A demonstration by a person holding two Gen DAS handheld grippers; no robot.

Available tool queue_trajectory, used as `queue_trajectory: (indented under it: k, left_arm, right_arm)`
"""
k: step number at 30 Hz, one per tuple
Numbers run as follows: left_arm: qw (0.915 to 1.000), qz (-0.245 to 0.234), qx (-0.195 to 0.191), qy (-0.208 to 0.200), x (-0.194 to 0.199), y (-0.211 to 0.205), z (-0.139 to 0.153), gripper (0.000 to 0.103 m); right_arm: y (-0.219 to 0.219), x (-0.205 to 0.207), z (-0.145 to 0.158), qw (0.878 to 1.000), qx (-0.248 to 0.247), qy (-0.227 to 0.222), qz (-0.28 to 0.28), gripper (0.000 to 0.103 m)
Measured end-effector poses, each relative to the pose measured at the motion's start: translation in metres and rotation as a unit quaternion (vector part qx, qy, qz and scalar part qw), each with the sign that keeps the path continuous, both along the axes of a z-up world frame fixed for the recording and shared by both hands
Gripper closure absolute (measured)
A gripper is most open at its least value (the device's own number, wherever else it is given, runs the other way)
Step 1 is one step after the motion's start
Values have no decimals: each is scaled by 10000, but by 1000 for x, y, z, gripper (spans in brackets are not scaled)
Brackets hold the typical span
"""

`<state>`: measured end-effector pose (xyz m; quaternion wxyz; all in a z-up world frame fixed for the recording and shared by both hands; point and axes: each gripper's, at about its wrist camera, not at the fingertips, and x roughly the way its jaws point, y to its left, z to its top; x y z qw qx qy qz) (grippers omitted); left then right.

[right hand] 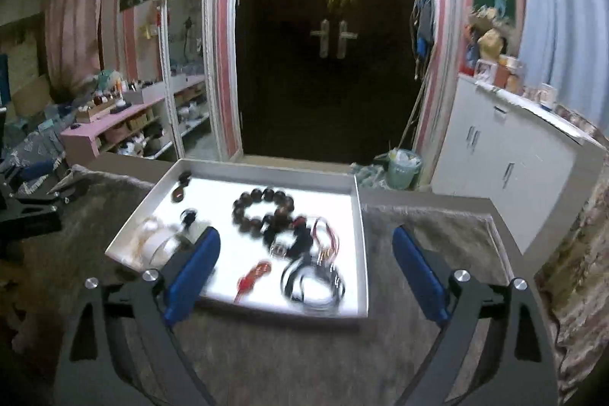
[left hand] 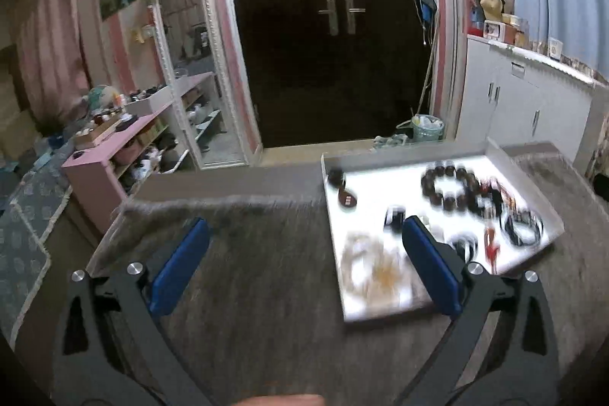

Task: Organize jewelry

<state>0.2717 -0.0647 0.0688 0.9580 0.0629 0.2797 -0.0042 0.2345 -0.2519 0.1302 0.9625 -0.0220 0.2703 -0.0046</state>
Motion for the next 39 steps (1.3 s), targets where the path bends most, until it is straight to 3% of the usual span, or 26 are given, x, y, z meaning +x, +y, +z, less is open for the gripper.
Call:
queue_trajectory:
  k: [4,7,10,15,18,39]
  left_arm:
    - [9997,81,208,-105,-51,11,-21,3]
    - [9998,-26,31,-198,-78,19,-29,3]
    - [9984,-102,210,-520,-93,22,-40,3]
    - [9989,41,24,-464,-92,30,-61,3]
    - [9982,52,-28,-602,-95,32,-58,3]
    - [9968,94,187,-774,-96,24,-55,3]
  right_arm:
    - [13,-50,-23,9996,147,-214,76,9]
    - [17,-63,-43,9997,-7,-186,163,9]
    - [11,-67,-55,9997,-45,-238,76,9]
    - [4,-77,-70,9990,-60,-423,-116,9]
    - [2,-86,-71,9982,-55,-570,-200,9]
    - [8,-79,-75,9986,-299,-354,-271,4]
